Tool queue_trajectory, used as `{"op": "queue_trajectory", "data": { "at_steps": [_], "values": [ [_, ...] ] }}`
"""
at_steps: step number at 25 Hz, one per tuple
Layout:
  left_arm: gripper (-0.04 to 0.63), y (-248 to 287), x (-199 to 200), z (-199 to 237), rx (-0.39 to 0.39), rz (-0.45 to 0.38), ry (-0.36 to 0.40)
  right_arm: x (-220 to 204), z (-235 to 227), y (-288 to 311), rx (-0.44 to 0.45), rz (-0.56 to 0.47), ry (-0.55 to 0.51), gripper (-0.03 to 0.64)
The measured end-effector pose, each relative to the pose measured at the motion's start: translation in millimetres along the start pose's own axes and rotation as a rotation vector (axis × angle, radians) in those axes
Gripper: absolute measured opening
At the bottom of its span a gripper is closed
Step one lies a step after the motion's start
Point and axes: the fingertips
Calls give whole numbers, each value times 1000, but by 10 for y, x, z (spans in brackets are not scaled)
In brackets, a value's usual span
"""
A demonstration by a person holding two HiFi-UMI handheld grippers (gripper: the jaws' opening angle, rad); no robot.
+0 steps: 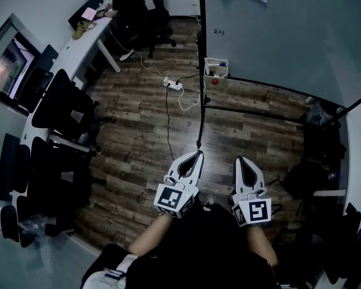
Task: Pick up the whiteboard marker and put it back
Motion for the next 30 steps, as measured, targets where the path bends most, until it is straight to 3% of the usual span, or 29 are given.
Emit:
{"op": "queue_trajectory", "data": {
  "at_steps": [10,30],
  "values": [
    [8,419,14,135,2,2,-8,-24,-236,296,-8,9,9,15],
    [8,1698,253,1024,-59,9,-43,-13,-783,1540,-123,24,-10,14]
  ]
}}
Point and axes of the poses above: the fingertips, and each gripper's own axes: y forward along the fingers, z to its left, x out of its top, and after that the axes turned 15 degrees about x, right-handed
